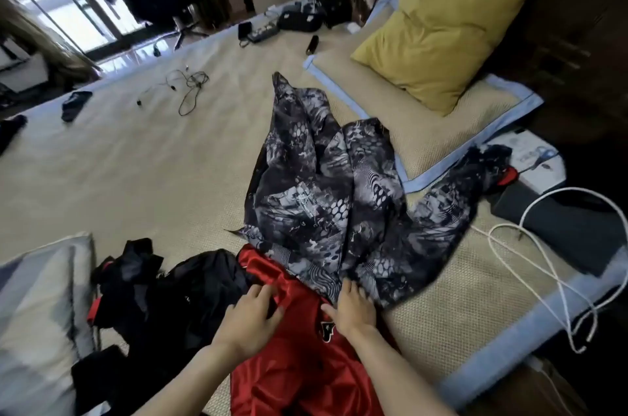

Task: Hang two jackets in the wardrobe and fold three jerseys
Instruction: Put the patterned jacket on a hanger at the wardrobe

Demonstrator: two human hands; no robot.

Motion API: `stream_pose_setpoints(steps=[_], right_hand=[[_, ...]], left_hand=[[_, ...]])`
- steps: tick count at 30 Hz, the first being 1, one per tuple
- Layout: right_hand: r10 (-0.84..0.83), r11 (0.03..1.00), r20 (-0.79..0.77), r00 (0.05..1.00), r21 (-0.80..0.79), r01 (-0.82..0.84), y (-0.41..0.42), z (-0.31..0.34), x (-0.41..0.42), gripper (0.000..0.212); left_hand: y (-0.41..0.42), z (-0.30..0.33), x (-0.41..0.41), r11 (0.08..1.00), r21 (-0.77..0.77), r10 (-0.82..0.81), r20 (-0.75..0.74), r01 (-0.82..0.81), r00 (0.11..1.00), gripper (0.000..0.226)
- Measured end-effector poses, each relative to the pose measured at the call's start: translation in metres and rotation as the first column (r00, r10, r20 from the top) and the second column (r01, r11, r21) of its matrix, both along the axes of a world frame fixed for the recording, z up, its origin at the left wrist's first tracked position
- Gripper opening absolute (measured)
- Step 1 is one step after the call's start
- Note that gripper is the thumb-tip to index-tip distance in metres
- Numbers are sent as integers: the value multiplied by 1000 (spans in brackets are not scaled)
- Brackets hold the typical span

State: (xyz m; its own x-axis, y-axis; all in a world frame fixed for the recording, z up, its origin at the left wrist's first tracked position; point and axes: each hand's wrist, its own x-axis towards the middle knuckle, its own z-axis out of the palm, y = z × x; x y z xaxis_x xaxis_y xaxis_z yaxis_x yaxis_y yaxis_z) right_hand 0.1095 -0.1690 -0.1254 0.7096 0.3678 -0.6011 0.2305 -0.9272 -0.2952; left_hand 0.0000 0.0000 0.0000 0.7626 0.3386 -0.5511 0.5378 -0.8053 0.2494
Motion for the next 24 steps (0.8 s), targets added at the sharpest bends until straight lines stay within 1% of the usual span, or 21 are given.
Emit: stream_pose_setpoints(steps=[1,3,5,6,8,10,12,14,16,17,20,21,22,23,24], right_hand=[[-24,1000,13,1000,-8,24,2,-5,3,83],[-71,997,22,997,-12,71,2,-9,11,65],[-97,995,-31,995,17,98,-1,-7,23,45],[-115,992,-78,990,38,118,-2,-1,27,38],[-167,978,-140,976,103,182,-4,11,39,36],[-239,933,-212,948,219,284,-4,28,50,38],[-268,863,-284,921,354,360,-3,56,59,37],[-255,797,-315,914,467,383,-4,94,70,37],[-256,723,-322,912,562,401,-9,138,83,43],[-243,685,-336,910,604,407,-15,164,89,49],[-214,582,-297,930,727,366,-39,254,99,82],[-212,549,-268,940,763,342,-50,291,97,82],[-210,528,-237,948,789,314,-63,324,94,71],[-203,506,-211,956,813,287,-75,359,88,56],[-185,489,-188,965,834,256,-87,390,80,45]], left_hand=[[2,-4,-1,999,-27,26,0,-26,1000,35],[6,-8,-1,997,-40,65,-17,-65,998,33],[10,-7,1,997,-23,71,-30,-72,997,32],[10,-4,3,997,-13,72,-35,-73,997,31],[12,5,11,998,0,62,-35,-62,997,31],[15,15,23,999,0,47,-44,-48,998,37],[16,23,40,995,-85,60,9,-59,998,43],[10,39,61,989,-147,44,89,-31,995,40],[1,59,85,987,-148,-25,195,55,981,54],[-4,71,98,987,-123,-69,245,101,967,64],[-6,109,129,978,-55,-167,392,204,905,92],[-6,123,137,972,-36,-190,449,230,873,98],[-5,136,146,966,-20,-215,496,259,841,103],[-7,150,153,956,-11,-243,527,292,814,105],[-10,165,159,942,-12,-275,544,334,793,103]])
